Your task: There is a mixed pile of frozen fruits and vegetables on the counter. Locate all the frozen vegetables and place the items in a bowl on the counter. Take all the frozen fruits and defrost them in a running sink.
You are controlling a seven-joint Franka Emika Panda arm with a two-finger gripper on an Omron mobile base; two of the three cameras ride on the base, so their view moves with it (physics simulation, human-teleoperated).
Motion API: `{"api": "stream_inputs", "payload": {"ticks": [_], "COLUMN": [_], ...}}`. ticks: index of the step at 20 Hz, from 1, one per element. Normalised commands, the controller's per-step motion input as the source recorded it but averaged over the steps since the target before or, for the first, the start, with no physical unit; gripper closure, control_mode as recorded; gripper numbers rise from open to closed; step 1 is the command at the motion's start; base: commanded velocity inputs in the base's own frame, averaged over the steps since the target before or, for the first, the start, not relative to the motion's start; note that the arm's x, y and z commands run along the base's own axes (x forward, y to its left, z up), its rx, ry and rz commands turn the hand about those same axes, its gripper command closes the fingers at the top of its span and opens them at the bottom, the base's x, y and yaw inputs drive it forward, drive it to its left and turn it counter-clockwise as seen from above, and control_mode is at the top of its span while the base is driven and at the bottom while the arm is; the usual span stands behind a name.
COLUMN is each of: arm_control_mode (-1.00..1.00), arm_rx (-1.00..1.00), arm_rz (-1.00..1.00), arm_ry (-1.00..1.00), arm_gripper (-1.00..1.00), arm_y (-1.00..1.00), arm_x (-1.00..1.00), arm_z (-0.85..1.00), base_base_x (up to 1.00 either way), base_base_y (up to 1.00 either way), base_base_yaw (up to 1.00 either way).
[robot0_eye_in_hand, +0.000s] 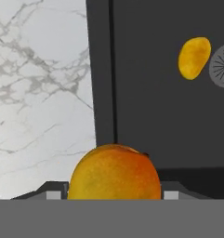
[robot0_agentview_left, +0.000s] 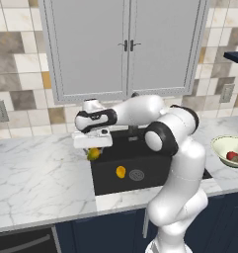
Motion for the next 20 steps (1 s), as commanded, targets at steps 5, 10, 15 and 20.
{"api": "stream_inputs", "payload": {"ticks": [5,10,15,20], "arm_control_mode": [-1.00,-1.00,-1.00,-1.00], "arm_rx": [0.00,0.00,-0.01,-0.04], "arm_rz": [-0.05,-0.05,-0.01,0.00], "arm_ry": [0.04,0.03,-0.01,-0.02], "arm_gripper": [1.00,1.00,1.00,1.00], "arm_y": [-0.57,-0.53,-0.22,-0.12], "arm_x": [0.00,0.01,0.17,0.23], "arm_z": [-0.11,-0.26,-0.34,-0.41], "base_base_x": [0.00,0.00,0.00,0.00], "base_base_y": [0.00,0.00,0.00,0.00], "base_base_yaw": [0.00,0.00,0.00,0.00]}}
